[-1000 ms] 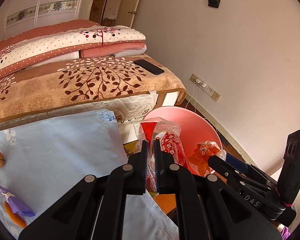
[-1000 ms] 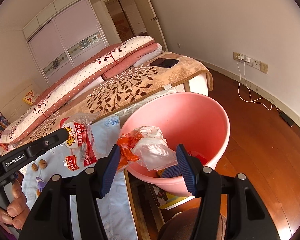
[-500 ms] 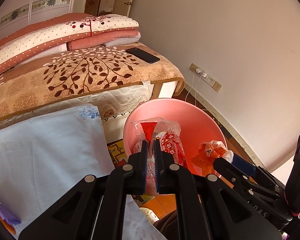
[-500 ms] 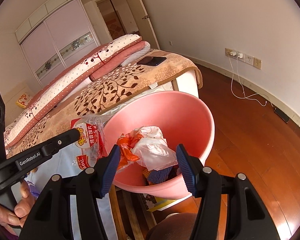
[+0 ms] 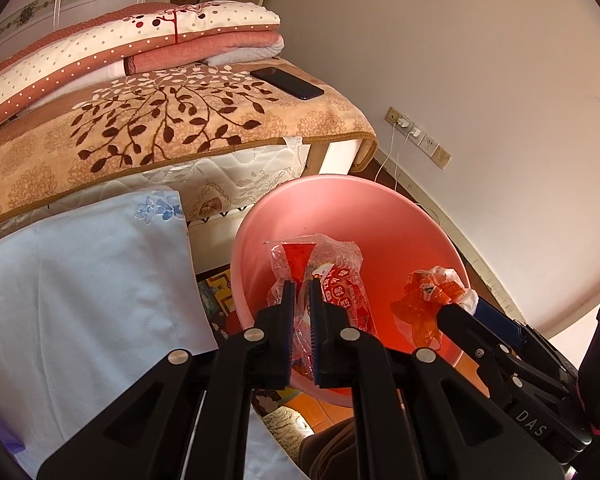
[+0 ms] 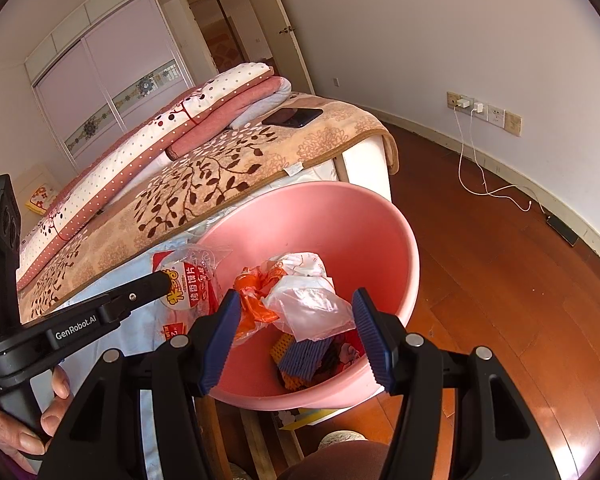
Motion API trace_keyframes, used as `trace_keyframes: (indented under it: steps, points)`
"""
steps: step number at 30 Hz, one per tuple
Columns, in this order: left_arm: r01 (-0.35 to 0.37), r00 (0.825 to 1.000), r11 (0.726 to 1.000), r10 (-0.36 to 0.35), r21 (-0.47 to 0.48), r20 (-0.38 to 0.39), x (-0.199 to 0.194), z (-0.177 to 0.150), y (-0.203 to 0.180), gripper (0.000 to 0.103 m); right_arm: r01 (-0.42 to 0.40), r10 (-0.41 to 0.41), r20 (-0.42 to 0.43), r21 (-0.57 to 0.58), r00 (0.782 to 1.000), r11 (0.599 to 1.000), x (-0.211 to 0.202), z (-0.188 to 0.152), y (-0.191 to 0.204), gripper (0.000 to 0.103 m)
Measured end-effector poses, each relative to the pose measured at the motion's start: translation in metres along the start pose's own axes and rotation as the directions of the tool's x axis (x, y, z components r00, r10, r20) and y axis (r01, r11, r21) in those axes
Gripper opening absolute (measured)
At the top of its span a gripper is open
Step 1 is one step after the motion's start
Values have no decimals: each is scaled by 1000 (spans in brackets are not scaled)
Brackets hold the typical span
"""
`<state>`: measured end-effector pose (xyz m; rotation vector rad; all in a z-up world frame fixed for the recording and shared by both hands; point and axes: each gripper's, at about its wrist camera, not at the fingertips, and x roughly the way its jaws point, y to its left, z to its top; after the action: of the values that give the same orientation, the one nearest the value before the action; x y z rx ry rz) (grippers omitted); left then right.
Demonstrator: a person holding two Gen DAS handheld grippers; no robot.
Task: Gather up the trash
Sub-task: 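Open both tools over the bin to drop the bags, then lift both tools away from the bin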
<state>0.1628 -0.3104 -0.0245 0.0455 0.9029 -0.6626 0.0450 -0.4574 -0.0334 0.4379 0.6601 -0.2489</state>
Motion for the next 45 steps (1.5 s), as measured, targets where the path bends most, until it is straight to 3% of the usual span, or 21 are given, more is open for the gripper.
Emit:
trace_keyframes:
  steps: [6, 32, 45]
  points:
    - [18, 1000, 1000, -18, -2, 0, -2, -1, 0, 21, 1, -1, -4, -5, 1000, 1000, 4, 1, 1, 58]
    - [44, 997, 999, -42, -25, 57, -44, -14, 5, 21, -12, 13, 8, -22, 1000, 1000, -14, -8, 18, 63]
    - [7, 994, 1000, -5, -22, 106, -74, -28, 9, 21, -46, 49, 34, -84, 998, 995, -38, -23, 48, 63]
